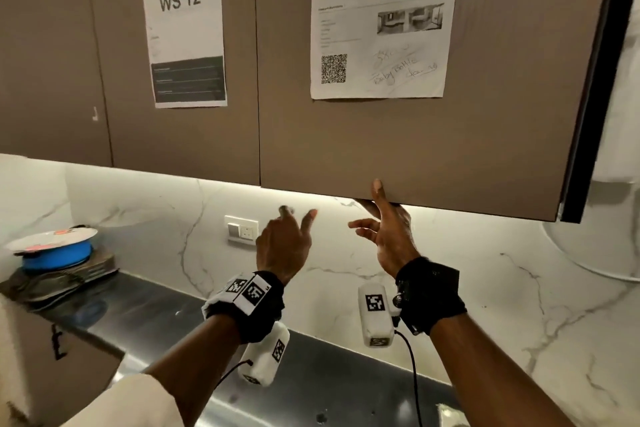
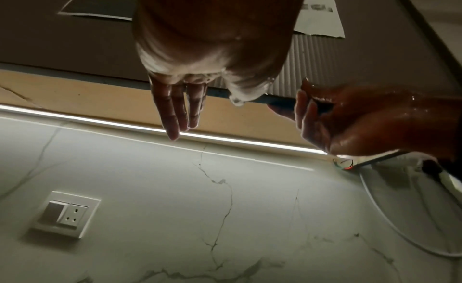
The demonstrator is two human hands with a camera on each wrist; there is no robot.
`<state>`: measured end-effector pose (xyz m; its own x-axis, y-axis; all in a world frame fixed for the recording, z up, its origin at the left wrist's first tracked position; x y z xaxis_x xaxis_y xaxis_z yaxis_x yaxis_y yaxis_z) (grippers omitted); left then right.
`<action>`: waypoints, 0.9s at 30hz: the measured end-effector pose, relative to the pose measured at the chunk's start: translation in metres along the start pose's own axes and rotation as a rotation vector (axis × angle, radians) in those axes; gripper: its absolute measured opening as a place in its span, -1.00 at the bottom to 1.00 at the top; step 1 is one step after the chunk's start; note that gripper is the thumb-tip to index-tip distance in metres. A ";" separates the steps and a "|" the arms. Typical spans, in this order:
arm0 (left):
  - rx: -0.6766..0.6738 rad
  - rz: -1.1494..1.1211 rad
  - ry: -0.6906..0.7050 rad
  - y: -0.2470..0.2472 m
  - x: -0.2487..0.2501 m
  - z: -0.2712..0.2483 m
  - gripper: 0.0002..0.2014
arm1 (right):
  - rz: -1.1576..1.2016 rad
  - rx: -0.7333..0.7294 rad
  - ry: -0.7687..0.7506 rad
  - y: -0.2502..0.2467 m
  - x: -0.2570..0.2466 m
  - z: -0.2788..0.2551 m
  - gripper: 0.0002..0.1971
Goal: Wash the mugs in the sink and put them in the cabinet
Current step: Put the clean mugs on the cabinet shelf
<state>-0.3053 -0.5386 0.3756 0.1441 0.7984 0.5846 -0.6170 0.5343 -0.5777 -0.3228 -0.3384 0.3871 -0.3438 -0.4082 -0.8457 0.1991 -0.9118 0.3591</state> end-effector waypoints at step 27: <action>0.266 -1.087 0.930 -0.169 0.066 -0.188 -0.08 | 0.329 0.042 0.055 0.008 -0.036 -0.156 -0.53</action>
<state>-0.0456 -0.5245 0.4047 0.9996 -0.0161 0.0234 0.0141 0.9965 0.0821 -0.1654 -0.3239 0.3583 -0.2169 -0.6789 -0.7015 0.2532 -0.7331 0.6312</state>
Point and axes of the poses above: each hand's wrist, its own z-axis towards the middle knuckle, its own y-axis out of the palm, x = y × z, the point moved 8 cm from there along z, towards the middle knuckle, and after that the axes turned 5 degrees about -x, right-handed, at the moved point
